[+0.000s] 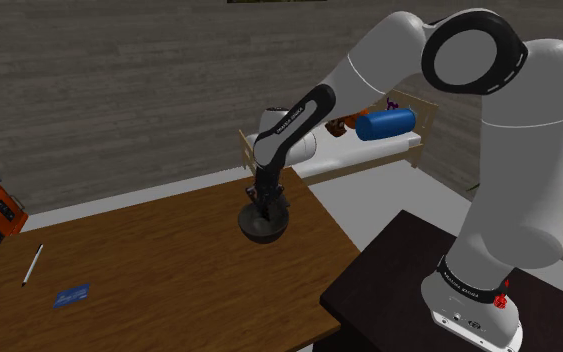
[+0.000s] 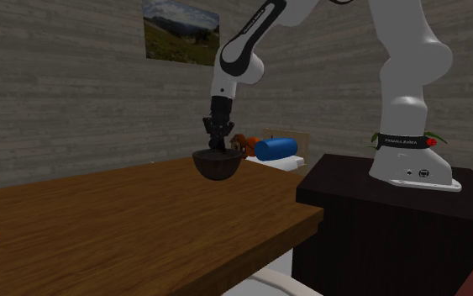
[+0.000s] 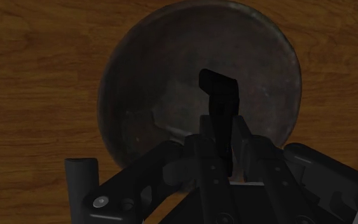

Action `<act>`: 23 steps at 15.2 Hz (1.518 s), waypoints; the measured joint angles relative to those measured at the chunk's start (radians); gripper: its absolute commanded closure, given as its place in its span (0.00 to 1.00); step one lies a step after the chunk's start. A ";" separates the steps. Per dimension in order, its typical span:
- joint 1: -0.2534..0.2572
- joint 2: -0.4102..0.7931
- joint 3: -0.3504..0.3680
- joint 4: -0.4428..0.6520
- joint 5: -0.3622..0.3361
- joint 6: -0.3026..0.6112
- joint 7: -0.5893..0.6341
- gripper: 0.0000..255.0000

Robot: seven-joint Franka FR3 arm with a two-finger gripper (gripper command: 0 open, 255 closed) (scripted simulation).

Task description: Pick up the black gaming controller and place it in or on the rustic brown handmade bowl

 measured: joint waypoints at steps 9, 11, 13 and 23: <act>-0.001 0.009 0.001 -0.001 0.003 0.010 -0.004 0.00; -0.001 0.009 0.001 -0.001 0.003 0.010 -0.004 0.00; -0.001 0.009 0.001 -0.001 0.003 0.010 -0.004 0.00; -0.009 -0.094 -0.016 -0.005 -0.024 -0.091 0.014 0.00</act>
